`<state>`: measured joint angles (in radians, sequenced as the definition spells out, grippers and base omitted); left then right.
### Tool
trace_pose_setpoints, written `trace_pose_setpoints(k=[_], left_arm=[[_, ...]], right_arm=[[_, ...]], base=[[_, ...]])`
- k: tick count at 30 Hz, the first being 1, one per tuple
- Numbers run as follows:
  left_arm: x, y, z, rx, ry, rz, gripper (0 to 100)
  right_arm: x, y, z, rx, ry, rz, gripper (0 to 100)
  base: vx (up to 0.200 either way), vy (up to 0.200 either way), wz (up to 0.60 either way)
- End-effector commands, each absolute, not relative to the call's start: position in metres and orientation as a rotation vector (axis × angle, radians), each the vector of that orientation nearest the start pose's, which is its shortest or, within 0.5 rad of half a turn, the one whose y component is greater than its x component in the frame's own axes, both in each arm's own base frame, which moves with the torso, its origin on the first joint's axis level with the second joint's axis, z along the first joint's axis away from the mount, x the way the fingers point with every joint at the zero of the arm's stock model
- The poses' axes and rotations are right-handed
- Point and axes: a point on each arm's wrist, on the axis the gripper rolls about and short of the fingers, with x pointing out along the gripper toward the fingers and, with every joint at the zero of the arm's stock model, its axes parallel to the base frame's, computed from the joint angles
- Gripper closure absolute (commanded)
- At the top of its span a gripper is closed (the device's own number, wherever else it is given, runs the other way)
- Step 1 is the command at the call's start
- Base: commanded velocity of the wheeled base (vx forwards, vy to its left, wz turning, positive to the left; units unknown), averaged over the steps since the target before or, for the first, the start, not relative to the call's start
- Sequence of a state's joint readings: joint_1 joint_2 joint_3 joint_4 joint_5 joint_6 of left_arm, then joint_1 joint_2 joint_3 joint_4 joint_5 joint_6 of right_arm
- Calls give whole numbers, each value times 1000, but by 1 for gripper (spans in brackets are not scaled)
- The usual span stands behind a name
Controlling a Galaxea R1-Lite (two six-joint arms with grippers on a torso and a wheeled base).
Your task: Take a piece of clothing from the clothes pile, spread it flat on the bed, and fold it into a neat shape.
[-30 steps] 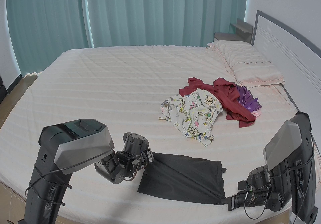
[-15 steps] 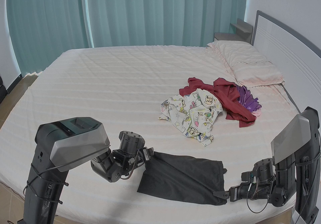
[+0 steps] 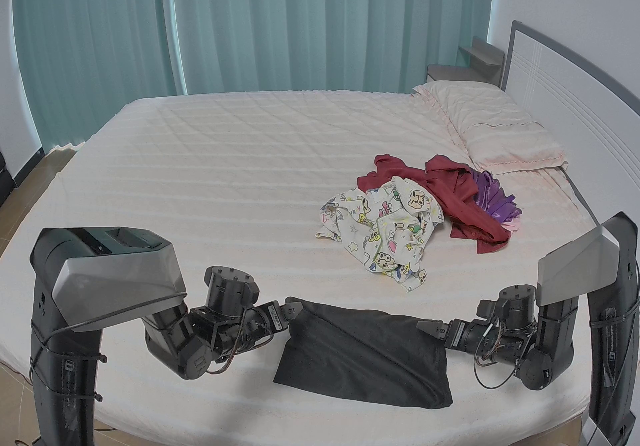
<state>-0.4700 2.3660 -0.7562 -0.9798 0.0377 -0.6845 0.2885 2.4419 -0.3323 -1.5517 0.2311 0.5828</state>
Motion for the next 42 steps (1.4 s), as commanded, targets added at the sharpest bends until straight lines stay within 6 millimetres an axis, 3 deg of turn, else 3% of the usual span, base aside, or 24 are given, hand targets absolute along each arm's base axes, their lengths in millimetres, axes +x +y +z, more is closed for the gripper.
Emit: trace_pose_setpoints(k=[1, 6, 22, 23, 30, 31, 42], left_arm=[[296, -163, -42, -497, 755, -275, 0], [280, -170, -49, -415, 792, -323, 0], [269, -179, -62, -335, 850, -407, 0], [269, -179, -62, -336, 849, -409, 100], [265, -177, -62, -332, 858, -408, 100], [265, -177, -62, -331, 860, -408, 100], [253, -171, -65, -310, 898, -392, 100]], right_arm=[[300, 96, -66, 557, 696, 307, 0], [312, 98, -65, 551, 672, 271, 0], [317, 105, -75, 554, 677, 280, 0], [317, 105, -75, 554, 677, 281, 0], [317, 106, -74, 566, 675, 275, 0], [317, 106, -74, 565, 675, 274, 100], [322, 103, -69, 601, 631, 223, 100]], base=[[0, 0, 0], [0, 0, 0], [0, 0, 0], [0, 0, 0], [0, 0, 0], [0, 0, 0], [0, 0, 0]])
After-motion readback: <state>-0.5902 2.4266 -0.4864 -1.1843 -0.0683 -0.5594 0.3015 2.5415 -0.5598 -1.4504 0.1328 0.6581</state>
